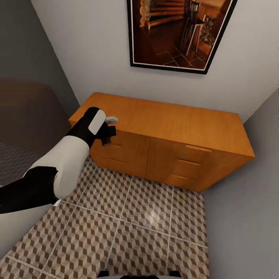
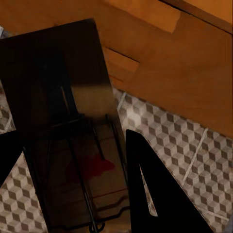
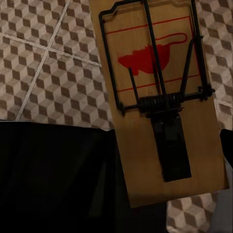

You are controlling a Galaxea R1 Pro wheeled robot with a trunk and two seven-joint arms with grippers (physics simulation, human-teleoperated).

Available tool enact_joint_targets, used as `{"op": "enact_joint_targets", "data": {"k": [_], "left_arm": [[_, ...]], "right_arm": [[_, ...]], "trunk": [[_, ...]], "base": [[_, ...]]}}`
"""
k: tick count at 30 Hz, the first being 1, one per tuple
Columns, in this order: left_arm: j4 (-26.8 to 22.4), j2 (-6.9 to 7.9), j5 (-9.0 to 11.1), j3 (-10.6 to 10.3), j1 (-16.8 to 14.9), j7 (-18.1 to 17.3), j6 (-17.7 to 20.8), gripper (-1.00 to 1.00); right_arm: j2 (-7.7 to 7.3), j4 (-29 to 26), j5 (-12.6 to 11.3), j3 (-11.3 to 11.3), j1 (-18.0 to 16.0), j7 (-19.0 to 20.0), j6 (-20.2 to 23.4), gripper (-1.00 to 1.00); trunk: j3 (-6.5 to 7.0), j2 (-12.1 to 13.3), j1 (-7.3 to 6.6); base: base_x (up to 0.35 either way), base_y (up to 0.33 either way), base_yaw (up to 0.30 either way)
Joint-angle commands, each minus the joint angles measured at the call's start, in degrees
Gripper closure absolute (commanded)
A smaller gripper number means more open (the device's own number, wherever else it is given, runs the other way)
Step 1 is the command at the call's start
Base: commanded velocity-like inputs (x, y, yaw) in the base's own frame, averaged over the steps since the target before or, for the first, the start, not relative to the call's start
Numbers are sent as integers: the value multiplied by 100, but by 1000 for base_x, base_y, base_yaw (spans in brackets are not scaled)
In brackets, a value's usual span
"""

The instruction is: Take the four mousetraps from the cabinet in the bathroom and place them on the bathroom floor. Make sure all four end up on the same floor surface, and ensure that at least two of them are either under or directly next to the same bathroom sink.

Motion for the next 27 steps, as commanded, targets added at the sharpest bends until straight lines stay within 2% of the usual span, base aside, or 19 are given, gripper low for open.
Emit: {"op": "enact_joint_targets", "data": {"k": [1, 22, 27], "left_arm": [[-8, -2, 33, 11, 1, 26, 18, 100], [-5, -2, 33, 11, 26, 21, 17, 100], [11, 6, 33, 11, 142, 12, 16, 100]], "right_arm": [[-2, -1, -72, 27, -2, 57, -15, 100], [-2, 1, -72, 21, -2, 57, -15, 100], [-7, 1, -76, 19, -2, 52, -15, 100]], "trunk": [[-8, -10, 0], [-8, -10, 0], [-8, -10, 0]], "base": [[-288, 144, 0], [-307, 113, 0], [-310, 74, 0]]}}
